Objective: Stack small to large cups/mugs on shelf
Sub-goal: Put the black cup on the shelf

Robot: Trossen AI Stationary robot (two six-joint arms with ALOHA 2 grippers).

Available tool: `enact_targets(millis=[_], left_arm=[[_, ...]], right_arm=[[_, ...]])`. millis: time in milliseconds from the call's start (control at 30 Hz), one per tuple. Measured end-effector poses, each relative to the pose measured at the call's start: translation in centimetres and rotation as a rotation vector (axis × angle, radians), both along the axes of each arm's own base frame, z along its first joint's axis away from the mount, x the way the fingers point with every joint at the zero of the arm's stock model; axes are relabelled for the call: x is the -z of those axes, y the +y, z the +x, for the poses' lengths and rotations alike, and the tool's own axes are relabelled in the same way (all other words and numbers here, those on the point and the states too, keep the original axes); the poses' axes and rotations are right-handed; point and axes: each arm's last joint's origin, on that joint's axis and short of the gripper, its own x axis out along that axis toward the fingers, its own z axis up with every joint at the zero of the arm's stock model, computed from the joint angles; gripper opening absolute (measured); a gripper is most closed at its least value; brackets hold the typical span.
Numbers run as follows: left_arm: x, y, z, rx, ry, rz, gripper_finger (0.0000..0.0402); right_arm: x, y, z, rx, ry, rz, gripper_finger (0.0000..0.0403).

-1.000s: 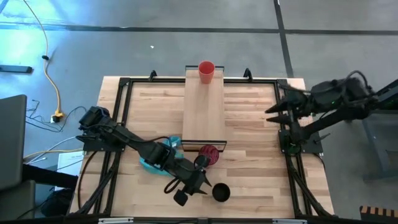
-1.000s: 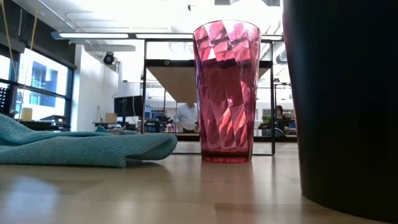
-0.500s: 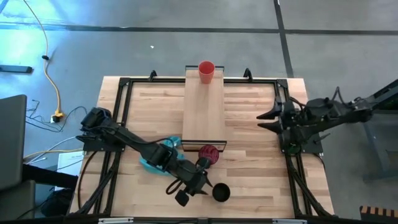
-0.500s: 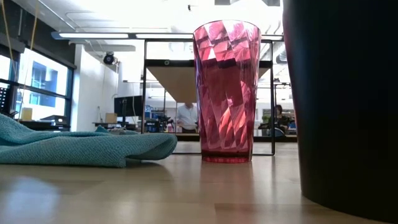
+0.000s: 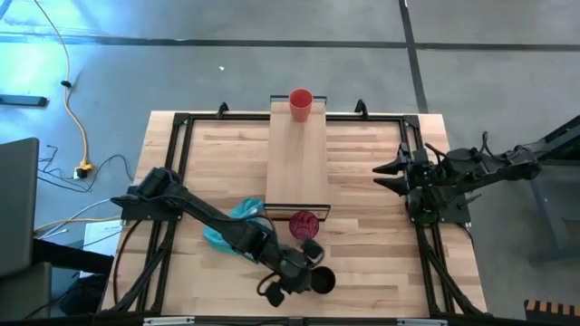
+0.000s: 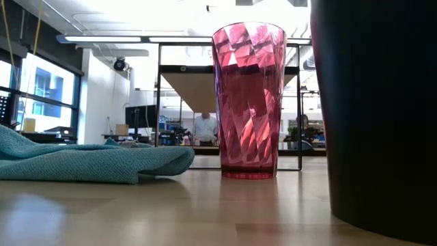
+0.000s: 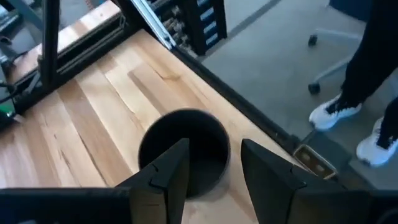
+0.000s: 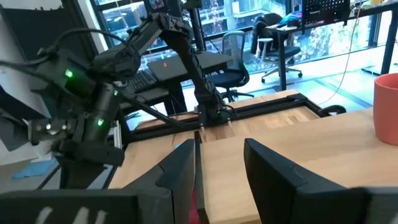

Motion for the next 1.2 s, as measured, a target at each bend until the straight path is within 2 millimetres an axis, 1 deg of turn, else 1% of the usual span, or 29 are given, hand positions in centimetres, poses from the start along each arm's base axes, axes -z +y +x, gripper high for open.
enact_targets(millis=[33, 167, 233, 300, 467, 700, 900, 1000, 1200], left_arm=[[0.0, -0.2, 0.4, 0.011, -0.018, 0.011, 0.0133], [0.8, -0.5, 1.4, 0.039, 0.016, 0.061, 0.0133], [1.2, -0.6, 1.5, 0.047, 0.059, 0.086, 0.0133], [1.3, -0.8, 2.0, 0.055, 0.046, 0.082, 0.0133], [1.1, -0.8, 2.0, 0.066, 0.049, 0.08, 0.0133], [1.3, -0.8, 1.8, 0.073, 0.074, 0.083, 0.0133], [2.5, -1.2, 2.0, 0.078, 0.104, 0.085, 0.0133], [2.8, -1.6, 2.0, 0.081, 0.114, 0.085, 0.0133], [3.3, -1.6, 2.2, 0.061, 0.12, 0.083, 0.0133]], right_arm=[[0.0, 0.0, 0.0, 0.0, -0.002, 0.0, 0.013], [0.0, 0.0, -0.1, 0.0, 0.001, -0.008, 0.013], [0.0, 0.0, -0.1, 0.0, 0.002, -0.014, 0.013], [0.0, 0.0, -0.1, 0.0, 0.0, -0.016, 0.013], [0.2, 0.0, -0.1, 0.0, 0.017, -0.02, 0.013], [0.2, 0.0, -0.1, -0.001, 0.023, -0.022, 0.013], [0.2, 0.0, -0.1, -0.001, 0.024, -0.019, 0.013], [0.2, 0.0, -0.1, -0.001, 0.024, -0.018, 0.013], [0.2, 0.0, -0.1, -0.005, 0.023, -0.013, 0.013]])
